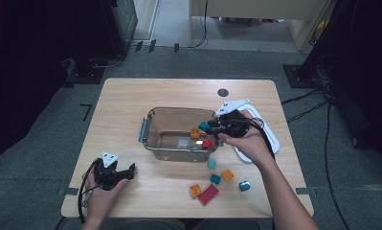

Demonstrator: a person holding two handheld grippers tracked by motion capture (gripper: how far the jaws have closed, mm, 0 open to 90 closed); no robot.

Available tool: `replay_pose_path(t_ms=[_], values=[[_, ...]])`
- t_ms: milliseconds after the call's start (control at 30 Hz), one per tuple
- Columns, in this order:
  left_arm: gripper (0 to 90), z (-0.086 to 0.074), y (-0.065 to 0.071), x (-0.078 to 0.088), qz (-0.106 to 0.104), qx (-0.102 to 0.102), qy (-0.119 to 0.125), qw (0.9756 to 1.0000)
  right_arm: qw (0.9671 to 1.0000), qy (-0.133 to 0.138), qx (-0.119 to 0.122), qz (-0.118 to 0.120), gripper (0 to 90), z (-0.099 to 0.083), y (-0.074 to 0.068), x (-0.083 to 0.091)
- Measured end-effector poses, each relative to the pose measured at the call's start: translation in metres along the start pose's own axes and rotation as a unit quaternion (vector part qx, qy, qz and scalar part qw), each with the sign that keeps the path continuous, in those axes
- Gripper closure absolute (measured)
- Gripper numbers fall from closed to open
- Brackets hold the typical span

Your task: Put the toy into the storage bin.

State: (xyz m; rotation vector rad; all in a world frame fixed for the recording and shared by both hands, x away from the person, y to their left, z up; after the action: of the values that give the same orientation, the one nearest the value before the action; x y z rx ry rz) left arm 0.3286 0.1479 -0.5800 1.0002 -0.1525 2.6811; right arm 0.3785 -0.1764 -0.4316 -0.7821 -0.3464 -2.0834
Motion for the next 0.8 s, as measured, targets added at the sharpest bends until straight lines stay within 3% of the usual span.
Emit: replay_pose_path(t_ms=[267,567,800], values=[[13.1,0.000,0.000,0.000,0.000,0.000,0.000,1.0000,0.9996,-0.026,0.002,0.012,67.8,0.003,-0.007,-0.020],[13.1,0.000,0.000,0.000,0.000,-0.001,-0.001,1.0000,0.9965,-0.082,0.004,0.014,67.7,-0.004,-0.012,-0.037],[13.1,0.000,0.000,0.000,0.000,-0.001,-0.001,1.0000,0.9974,-0.070,-0.002,0.021,56.3,-0.003,-0.016,-0.039]])
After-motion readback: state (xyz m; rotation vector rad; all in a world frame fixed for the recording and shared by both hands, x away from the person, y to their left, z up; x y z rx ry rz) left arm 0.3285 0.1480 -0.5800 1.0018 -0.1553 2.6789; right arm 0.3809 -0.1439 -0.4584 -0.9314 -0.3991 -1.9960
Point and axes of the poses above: each handheld gripper's, and its own axes: x roughly backward along the jaws, z roughly out of its top, y roughly to its right, the point moved 9 cm from there along -x, roughly forward along the jaws, and after that the axes turned 2 degrees about y, right-handed, at the moved point
